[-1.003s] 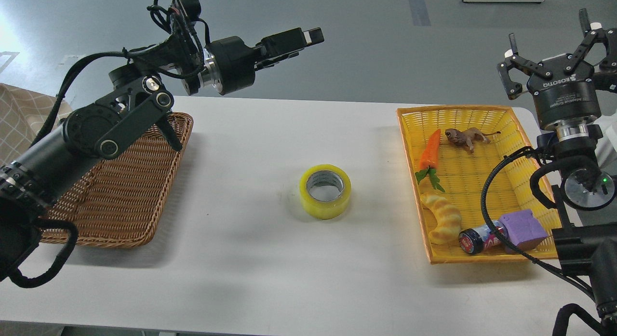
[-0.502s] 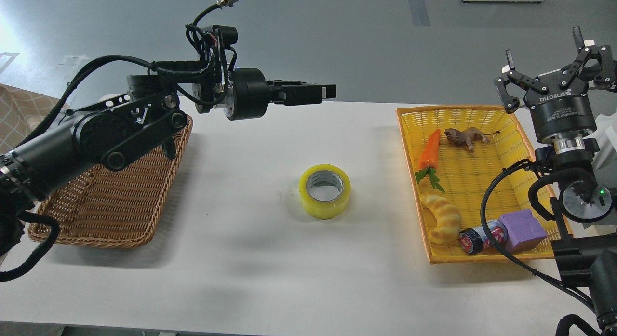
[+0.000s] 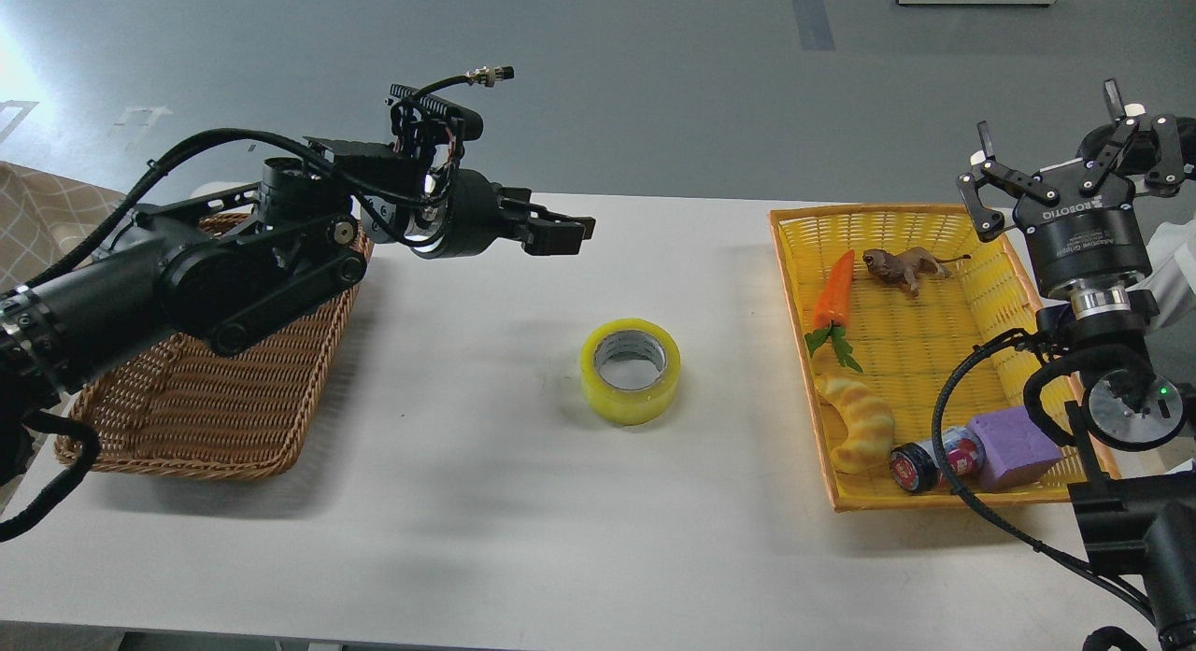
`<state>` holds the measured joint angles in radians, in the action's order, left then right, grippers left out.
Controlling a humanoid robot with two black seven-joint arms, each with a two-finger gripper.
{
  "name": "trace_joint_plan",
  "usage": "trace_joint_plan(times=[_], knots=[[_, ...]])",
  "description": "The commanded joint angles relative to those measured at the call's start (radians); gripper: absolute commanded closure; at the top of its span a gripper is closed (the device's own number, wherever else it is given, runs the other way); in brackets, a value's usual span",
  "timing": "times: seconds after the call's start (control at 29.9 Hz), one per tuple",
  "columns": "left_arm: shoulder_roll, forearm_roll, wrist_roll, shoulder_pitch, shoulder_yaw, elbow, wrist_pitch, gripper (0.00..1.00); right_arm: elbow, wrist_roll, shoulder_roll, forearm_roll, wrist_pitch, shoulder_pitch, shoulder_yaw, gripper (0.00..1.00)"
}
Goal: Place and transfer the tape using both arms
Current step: 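Reach the left gripper toward the tape roll on the table, then insert the left gripper into the tape roll's hole and grip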
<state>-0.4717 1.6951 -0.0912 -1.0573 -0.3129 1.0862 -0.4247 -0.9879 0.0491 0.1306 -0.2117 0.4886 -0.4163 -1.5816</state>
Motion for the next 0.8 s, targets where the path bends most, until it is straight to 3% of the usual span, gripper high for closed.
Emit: trace_joint_plan(times=[0.0, 0.2, 0.3, 0.5, 0.77], knots=[[-0.005, 0.001, 0.016, -0.001, 0.009, 0.033, -0.015, 0.02, 0.002, 0.000, 0.000, 0.000, 0.000, 0.002, 0.000, 0.00], [-0.024, 0.001, 0.048, -0.001, 0.015, 0.149, -0.064, 0.02, 0.011, 0.000, 0.000, 0.000, 0.000, 0.002, -0.002, 0.00], [-0.013, 0.001, 0.068, 0.005, 0.017, 0.149, -0.064, 0.02, 0.011, 0.000, 0.000, 0.000, 0.000, 0.002, 0.000, 0.00], [0.036, 0.000, 0.054, 0.000, 0.099, 0.133, -0.064, 0.02, 0.011, 0.000, -0.002, 0.000, 0.000, 0.002, 0.005, 0.00], [0.088, -0.002, 0.065, 0.002, 0.110, 0.078, -0.064, 0.02, 0.014, 0.000, -0.016, -0.001, 0.000, 0.002, 0.006, 0.00]])
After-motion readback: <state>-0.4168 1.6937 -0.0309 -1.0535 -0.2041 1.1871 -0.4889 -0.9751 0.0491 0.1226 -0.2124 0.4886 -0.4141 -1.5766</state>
